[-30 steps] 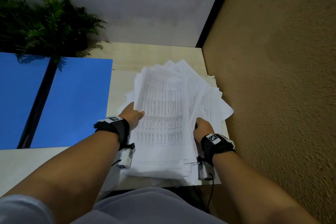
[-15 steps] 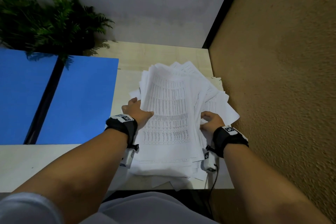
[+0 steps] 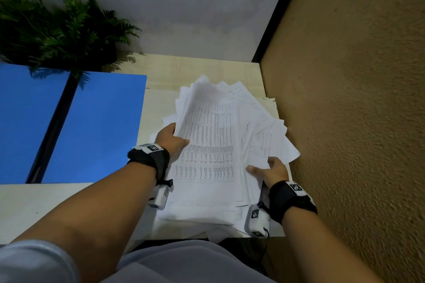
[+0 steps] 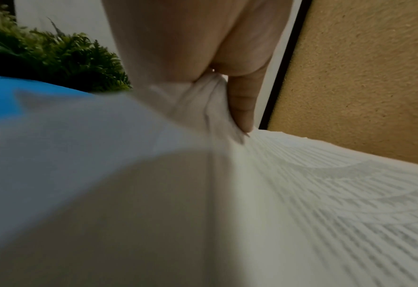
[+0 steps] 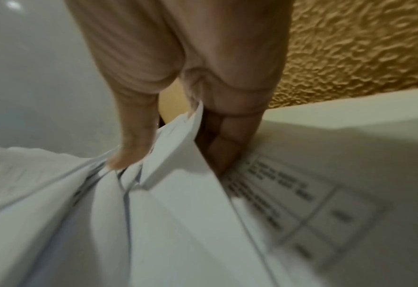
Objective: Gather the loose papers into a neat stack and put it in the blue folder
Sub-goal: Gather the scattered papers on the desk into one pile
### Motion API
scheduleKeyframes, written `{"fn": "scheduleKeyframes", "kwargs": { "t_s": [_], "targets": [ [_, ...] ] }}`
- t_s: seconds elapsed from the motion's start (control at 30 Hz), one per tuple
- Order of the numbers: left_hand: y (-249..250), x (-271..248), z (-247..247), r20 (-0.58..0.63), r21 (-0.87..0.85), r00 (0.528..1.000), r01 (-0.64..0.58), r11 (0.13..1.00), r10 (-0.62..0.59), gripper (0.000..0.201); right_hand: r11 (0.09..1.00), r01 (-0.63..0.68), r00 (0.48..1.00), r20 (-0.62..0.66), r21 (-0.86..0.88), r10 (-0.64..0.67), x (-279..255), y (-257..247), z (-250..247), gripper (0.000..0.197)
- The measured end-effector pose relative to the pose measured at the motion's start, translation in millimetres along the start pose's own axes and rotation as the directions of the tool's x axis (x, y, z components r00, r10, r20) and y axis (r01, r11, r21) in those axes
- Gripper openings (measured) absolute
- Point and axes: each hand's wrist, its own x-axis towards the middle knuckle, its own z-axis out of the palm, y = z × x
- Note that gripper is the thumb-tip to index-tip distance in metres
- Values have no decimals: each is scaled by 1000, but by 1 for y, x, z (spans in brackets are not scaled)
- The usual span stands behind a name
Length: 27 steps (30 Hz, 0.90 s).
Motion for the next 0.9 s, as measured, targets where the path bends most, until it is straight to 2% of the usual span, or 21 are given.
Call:
{"fn": "scheduleKeyframes", "kwargs": {
  "t_s": [0.07,0.13,0.17,0.23,0.37,0.43,0.53,0.6,0.67,0.73,0.83,0.87,0.9],
  "targets": [
    [-5,3,-3,19,-34,999,31,999,-31,35,999,-46,995,88,21,44,-3,9,-1,73],
    [-6,1,-5,37,-11,999,27,1000,-26,40,998,21,999,44,-65,-19,-5,11,-1,65],
    [-7,2,-5,45,-18,999,22,1000,-22,42,995,58,998,14,-79,-57,-8,8,-1,55],
    [-3,-3,-6,63,-45,998,21,999,-18,43,988,133,991,-21,-77,-135,-13,0,0,33],
    [7,-16,-6,73,-85,996,-35,996,41,40,968,245,962,-110,-61,-251,-27,-19,0,12],
    [5,-21,-12,19,-86,998,-60,995,62,45,960,275,935,-216,-60,-281,-34,-28,-5,13],
    [-9,-20,-28,-53,-47,996,-74,996,72,55,934,288,879,-329,-209,-345,-49,-50,-21,21],
    [-29,-13,-41,-83,-19,995,-66,998,64,64,880,364,793,-393,-306,-465,-58,-70,-34,15],
    [-60,7,-52,-87,-7,996,-30,1000,29,69,802,485,684,-421,-349,-596,-66,-94,-51,19],
    [-83,14,-59,-97,2,995,-13,1000,13,67,697,657,556,-439,-288,-706,-79,-121,-65,25],
    [-79,-8,-62,-48,29,999,-19,999,21,63,450,885,339,-499,-117,-797,-100,-159,-82,32],
    [-65,-26,-62,-42,48,999,-14,999,16,64,381,923,294,-525,-62,-798,-106,-170,-85,30],
    [-61,-29,-62,-37,51,999,-3,999,4,64,339,941,277,-545,-14,-792,-109,-178,-89,23]
  ]
}}
